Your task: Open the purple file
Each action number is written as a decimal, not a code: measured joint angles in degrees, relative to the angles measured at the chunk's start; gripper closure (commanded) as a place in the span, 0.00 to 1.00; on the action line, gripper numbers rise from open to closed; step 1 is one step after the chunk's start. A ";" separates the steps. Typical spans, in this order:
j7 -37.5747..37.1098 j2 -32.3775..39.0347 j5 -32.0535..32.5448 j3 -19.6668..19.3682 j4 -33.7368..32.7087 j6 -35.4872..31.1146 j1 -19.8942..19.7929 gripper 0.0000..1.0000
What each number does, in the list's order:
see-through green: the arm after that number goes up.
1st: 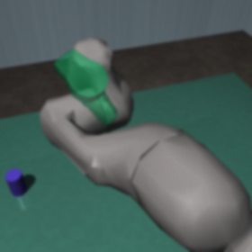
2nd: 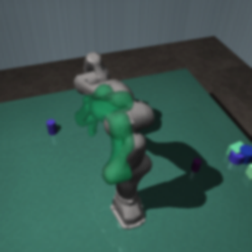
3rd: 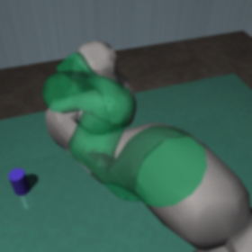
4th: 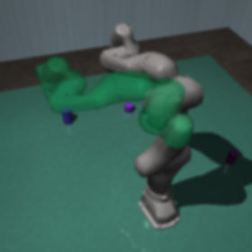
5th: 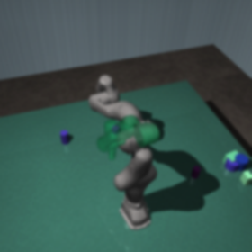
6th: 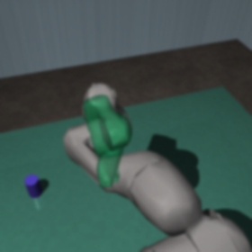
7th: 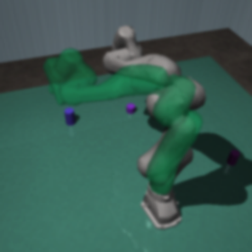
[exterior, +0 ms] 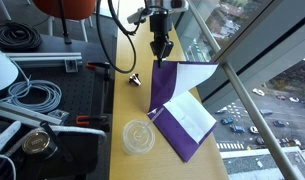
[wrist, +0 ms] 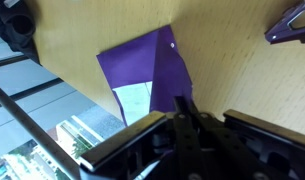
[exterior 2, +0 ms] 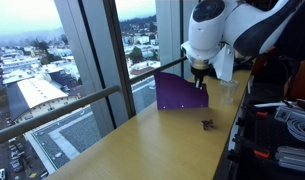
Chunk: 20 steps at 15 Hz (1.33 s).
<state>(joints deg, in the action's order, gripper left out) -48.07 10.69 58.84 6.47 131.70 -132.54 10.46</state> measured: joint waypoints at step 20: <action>-10.04 4.90 -5.70 1.74 -5.85 3.19 3.15 1.00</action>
<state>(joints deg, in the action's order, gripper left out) -58.11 15.59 53.14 8.22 125.84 -129.35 13.61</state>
